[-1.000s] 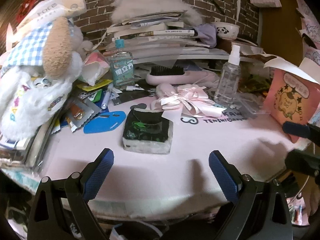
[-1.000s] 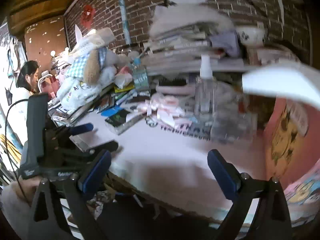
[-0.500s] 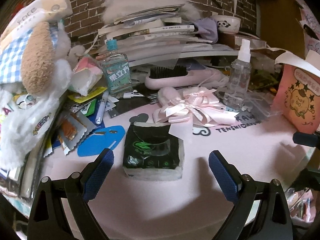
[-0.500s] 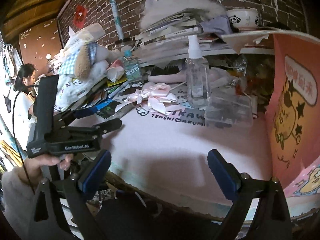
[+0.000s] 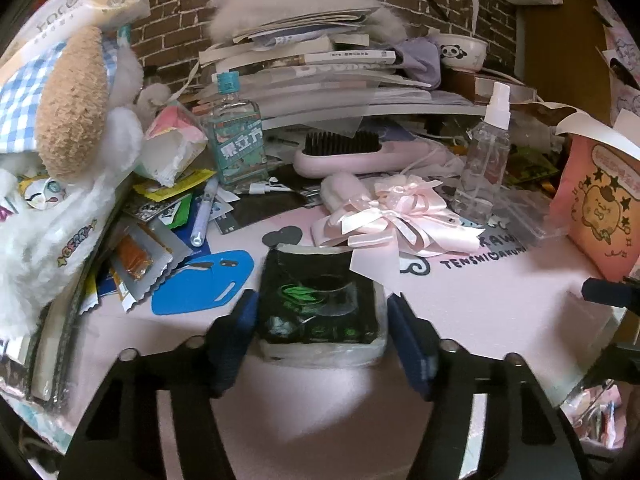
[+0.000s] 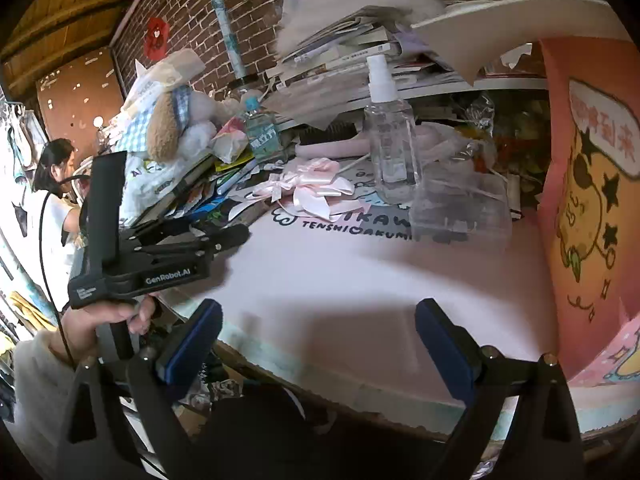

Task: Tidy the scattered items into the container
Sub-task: 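Grasp the black-and-green square pack with the left gripper, then lift the black-and-green pack with the left gripper into the white box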

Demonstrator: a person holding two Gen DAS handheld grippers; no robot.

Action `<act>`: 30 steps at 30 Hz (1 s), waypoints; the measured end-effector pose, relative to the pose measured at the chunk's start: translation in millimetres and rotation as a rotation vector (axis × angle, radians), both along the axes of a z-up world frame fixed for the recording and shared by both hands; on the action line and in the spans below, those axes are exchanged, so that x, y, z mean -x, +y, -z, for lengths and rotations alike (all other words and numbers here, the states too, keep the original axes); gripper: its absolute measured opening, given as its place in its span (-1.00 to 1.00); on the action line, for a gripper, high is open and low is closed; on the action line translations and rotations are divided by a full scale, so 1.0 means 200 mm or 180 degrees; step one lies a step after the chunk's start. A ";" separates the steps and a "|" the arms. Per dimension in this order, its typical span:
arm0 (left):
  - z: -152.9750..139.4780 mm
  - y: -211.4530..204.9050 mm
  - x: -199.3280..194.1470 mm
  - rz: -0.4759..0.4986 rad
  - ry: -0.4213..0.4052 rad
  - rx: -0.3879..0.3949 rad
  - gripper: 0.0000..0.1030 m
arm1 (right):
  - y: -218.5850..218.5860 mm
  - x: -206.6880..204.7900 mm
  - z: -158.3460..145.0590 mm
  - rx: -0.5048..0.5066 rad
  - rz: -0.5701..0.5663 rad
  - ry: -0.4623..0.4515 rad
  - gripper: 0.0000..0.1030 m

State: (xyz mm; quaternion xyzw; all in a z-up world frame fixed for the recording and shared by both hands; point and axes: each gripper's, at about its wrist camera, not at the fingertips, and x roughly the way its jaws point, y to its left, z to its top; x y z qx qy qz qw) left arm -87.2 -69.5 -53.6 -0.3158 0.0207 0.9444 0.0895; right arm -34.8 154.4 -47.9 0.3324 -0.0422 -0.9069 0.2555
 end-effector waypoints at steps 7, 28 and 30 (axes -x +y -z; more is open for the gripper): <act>-0.01 0.01 -0.03 0.0019 -0.0028 0.0028 -0.09 | 0.01 0.00 0.02 0.0066 0.0014 -0.0039 0.87; -0.32 0.11 -0.10 0.0111 0.0312 0.0075 -0.11 | 0.06 0.00 0.02 0.0118 0.0138 0.0088 0.87; -0.41 0.19 -0.11 0.0249 0.0400 0.0109 -0.11 | 0.07 0.00 0.03 0.0125 0.0144 0.0093 0.87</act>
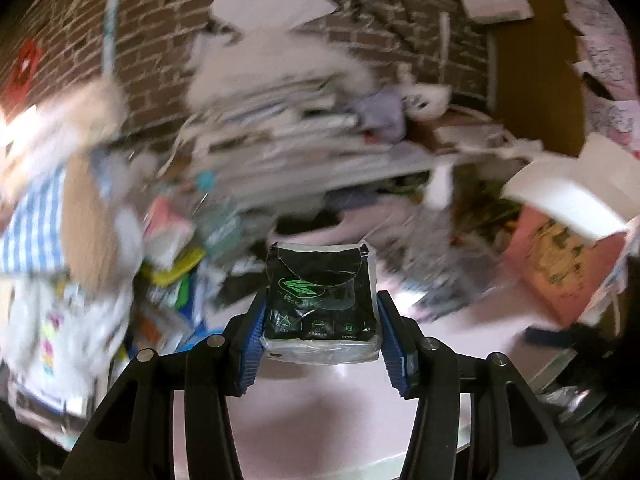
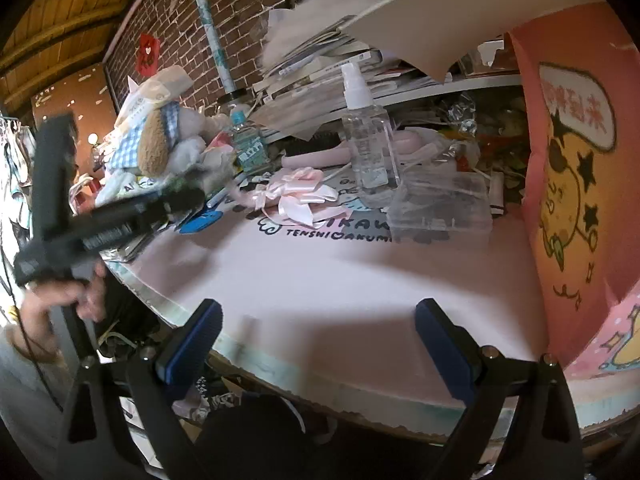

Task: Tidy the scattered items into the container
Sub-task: 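Lift the black-and-green pack with the left gripper into the white box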

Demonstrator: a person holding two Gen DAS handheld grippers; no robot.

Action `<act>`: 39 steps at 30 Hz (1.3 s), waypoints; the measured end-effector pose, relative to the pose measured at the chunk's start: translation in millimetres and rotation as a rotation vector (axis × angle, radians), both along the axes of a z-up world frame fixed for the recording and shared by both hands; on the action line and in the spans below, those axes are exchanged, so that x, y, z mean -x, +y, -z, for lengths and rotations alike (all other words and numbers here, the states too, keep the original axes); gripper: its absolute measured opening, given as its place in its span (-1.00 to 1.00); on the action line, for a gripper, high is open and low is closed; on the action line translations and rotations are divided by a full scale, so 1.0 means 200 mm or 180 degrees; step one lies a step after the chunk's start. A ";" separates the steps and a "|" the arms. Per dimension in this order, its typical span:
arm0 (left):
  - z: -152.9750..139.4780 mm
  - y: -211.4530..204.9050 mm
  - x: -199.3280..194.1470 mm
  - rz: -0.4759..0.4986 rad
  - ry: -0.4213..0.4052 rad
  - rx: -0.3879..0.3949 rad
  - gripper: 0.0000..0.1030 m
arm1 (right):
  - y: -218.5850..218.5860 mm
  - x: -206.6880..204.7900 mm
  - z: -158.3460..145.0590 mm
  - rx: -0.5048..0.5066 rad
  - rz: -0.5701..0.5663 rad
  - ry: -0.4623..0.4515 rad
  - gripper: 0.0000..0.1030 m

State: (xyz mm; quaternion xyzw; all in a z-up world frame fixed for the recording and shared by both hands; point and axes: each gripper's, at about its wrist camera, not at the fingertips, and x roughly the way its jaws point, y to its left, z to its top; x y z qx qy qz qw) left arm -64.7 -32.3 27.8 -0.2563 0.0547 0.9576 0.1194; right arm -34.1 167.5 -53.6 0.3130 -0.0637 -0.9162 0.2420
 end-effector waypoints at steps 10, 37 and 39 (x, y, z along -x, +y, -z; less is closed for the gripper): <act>-0.37 0.50 -0.01 0.0996 0.0333 0.0199 -0.10 | 0.01 -0.02 0.01 0.0010 0.0000 0.0094 0.87; -0.35 1.38 0.25 0.2025 -0.0496 0.0716 -0.11 | 0.07 -0.05 0.00 0.0096 0.0044 0.0167 0.87; -0.34 1.41 0.26 0.2032 -0.0548 0.0760 -0.11 | 0.08 -0.05 0.00 0.0112 0.0039 0.0168 0.87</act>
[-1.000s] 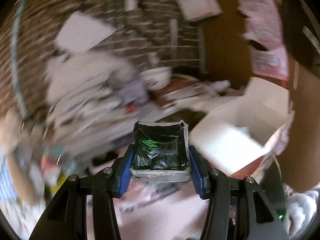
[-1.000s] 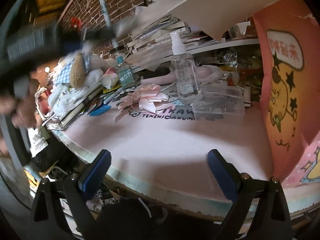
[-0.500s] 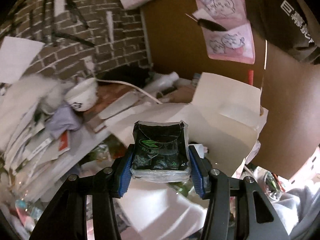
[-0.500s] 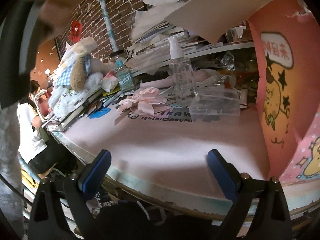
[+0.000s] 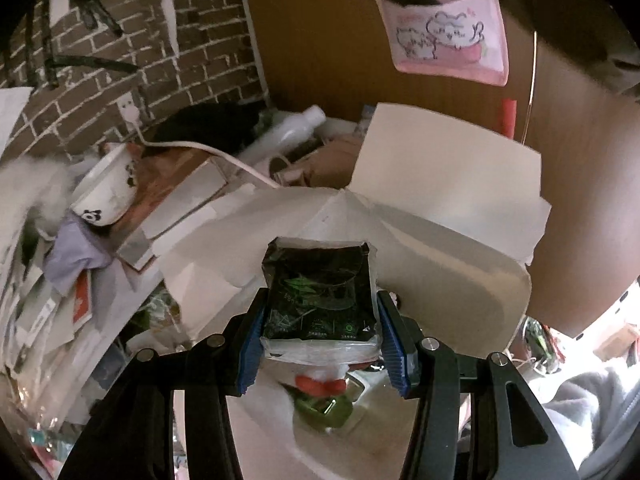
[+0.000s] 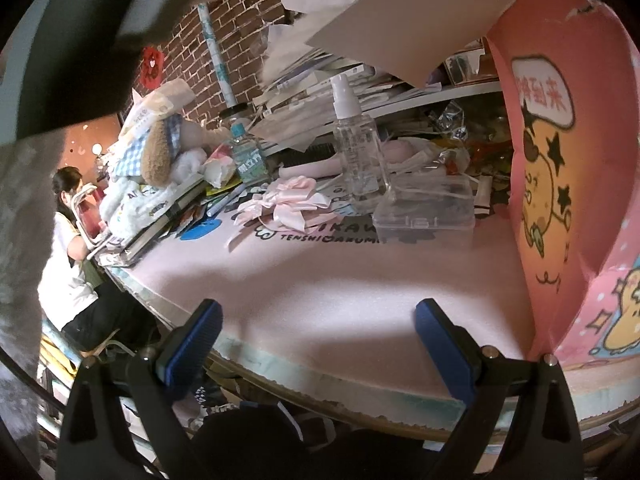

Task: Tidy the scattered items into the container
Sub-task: 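Lift the black-and-green pack with the left gripper into the white box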

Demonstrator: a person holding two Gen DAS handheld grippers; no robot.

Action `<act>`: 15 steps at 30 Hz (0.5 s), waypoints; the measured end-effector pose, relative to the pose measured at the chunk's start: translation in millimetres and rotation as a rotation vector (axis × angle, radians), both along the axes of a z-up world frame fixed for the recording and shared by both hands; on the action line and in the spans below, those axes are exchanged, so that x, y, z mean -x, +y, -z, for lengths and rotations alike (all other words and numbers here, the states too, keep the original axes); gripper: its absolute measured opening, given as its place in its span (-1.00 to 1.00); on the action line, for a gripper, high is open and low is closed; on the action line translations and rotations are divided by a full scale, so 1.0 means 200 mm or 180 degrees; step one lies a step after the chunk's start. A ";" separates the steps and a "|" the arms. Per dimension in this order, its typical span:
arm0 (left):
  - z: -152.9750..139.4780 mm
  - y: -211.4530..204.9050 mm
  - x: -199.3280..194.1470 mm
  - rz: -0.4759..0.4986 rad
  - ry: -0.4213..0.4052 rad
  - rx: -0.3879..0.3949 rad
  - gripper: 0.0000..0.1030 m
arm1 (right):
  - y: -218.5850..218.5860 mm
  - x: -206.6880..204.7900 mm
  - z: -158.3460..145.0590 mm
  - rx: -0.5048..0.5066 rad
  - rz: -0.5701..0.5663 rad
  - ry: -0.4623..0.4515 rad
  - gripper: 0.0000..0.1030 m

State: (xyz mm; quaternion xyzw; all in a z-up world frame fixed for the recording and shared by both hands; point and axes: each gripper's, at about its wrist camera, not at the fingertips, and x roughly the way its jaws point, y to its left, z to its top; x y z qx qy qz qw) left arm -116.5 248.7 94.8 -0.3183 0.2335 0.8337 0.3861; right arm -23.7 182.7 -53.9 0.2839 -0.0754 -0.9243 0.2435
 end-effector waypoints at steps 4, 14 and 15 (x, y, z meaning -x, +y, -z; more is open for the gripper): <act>0.03 0.04 0.02 -0.0007 -0.0071 0.0093 -0.11 | 0.00 0.00 0.00 0.0015 -0.0004 0.0002 0.87; 0.08 0.09 0.00 0.0084 -0.0165 0.0243 -0.10 | 0.00 0.00 0.00 0.0039 -0.0007 0.0005 0.87; 0.09 0.09 0.00 0.0074 -0.0172 0.0258 -0.09 | 0.00 0.00 0.00 0.0042 -0.0009 0.0007 0.87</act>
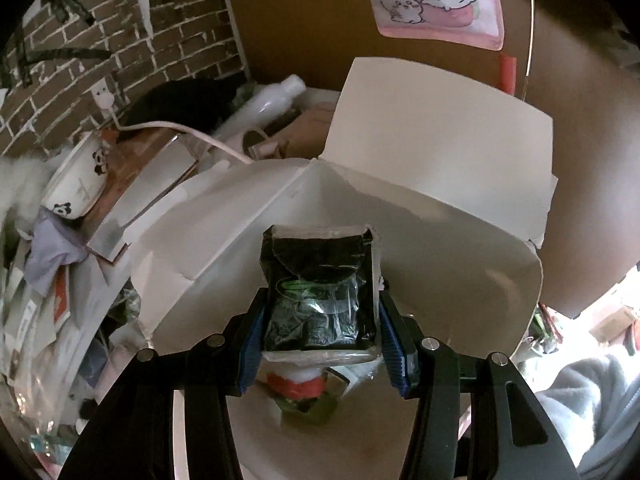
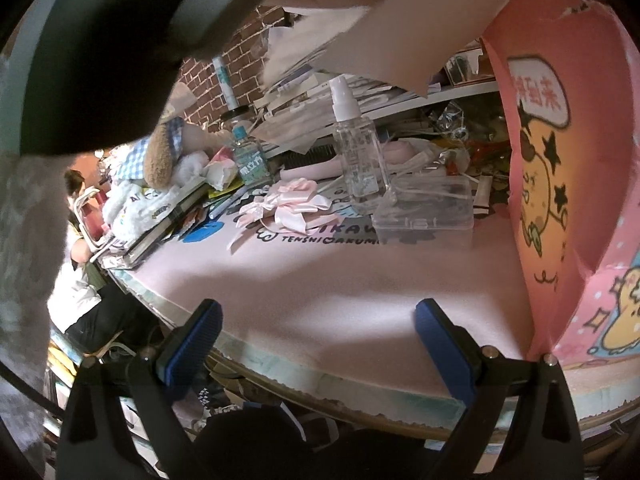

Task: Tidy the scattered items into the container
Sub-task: 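Lift the black-and-green pack with the left gripper into the white box, then open the left gripper in the box and withdraw it over the desk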

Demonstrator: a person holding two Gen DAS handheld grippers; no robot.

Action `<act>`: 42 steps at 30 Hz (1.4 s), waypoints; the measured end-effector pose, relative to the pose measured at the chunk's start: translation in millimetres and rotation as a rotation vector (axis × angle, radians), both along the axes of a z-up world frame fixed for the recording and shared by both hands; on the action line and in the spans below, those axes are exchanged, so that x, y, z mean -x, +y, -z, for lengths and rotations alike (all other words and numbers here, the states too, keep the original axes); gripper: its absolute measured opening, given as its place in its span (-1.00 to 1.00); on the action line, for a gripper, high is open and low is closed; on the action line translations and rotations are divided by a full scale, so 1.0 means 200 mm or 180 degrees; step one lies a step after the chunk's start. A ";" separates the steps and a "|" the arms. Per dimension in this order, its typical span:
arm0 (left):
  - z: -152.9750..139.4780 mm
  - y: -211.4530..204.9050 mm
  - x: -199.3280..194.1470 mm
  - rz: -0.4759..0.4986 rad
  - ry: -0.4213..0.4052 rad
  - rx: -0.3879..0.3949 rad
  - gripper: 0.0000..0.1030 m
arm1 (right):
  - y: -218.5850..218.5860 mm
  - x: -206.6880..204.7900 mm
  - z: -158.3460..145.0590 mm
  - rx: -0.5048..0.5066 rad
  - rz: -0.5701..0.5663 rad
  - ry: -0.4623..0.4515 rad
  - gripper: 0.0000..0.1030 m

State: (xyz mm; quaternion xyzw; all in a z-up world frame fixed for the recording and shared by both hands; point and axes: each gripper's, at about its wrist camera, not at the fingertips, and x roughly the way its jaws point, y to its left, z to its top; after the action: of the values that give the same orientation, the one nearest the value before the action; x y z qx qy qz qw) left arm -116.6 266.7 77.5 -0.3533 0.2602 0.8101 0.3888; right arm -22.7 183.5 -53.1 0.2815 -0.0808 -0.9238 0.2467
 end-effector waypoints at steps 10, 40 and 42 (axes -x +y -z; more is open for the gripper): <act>0.00 -0.02 0.00 -0.0073 0.0061 0.0001 0.23 | 0.01 0.00 0.00 0.0008 0.0008 -0.0009 0.87; -0.36 -0.74 -0.30 -0.0853 0.0838 -0.0663 0.82 | -0.05 -0.02 -0.01 -0.0308 0.0452 0.0318 0.87; -0.36 -0.83 -0.31 -0.1046 0.0890 -0.0691 0.82 | -0.07 -0.02 -0.01 -0.0380 0.0517 0.0349 0.87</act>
State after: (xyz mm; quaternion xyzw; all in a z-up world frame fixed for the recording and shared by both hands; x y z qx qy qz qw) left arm -53.8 99.9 149.4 -0.2314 0.1620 0.9268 0.2476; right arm -18.0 169.7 -50.7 0.2372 -0.0347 -0.9579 0.1579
